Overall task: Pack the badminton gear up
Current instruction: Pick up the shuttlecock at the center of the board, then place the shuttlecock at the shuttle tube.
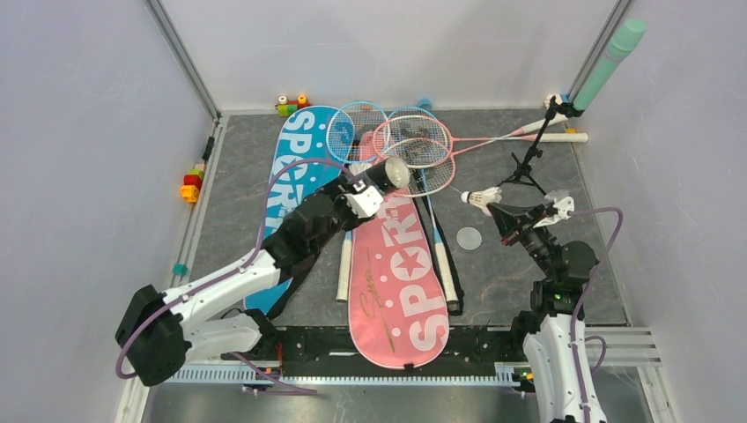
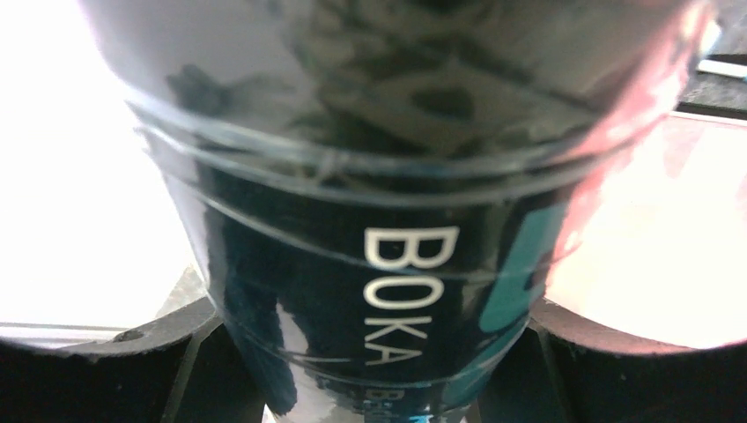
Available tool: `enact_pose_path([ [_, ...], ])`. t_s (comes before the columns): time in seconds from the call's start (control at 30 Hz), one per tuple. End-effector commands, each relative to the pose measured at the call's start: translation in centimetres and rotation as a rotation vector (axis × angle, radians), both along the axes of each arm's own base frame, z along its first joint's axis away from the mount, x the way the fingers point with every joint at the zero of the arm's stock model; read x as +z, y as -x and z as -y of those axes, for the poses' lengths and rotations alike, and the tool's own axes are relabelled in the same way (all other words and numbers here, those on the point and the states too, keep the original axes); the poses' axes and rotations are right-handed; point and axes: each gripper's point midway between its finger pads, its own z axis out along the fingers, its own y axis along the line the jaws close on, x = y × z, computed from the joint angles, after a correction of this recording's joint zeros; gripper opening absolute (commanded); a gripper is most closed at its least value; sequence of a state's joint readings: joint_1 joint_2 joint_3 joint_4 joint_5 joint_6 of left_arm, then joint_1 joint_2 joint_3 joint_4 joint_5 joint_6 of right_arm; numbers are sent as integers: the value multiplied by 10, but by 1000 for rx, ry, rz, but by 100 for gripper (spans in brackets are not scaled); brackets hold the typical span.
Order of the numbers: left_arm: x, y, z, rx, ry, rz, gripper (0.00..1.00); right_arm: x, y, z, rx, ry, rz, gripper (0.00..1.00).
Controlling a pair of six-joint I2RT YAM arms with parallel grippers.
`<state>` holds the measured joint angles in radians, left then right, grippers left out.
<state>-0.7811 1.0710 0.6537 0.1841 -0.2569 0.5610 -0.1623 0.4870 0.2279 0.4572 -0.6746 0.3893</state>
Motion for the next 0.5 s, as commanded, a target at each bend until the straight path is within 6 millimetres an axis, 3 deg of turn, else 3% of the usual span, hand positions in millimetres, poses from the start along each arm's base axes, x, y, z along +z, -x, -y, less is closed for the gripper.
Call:
enact_pose_path([
  [0.0, 49, -24, 6, -5, -118, 181, 2, 19, 27, -30, 179, -20, 56, 0],
  [0.13, 53, -18, 23, -115, -113, 220, 2, 34, 49, -45, 272, -48, 129, 0],
  [0.47, 5, -16, 32, -229, -320, 137, 2, 59, 86, -61, 390, -85, 274, 0],
])
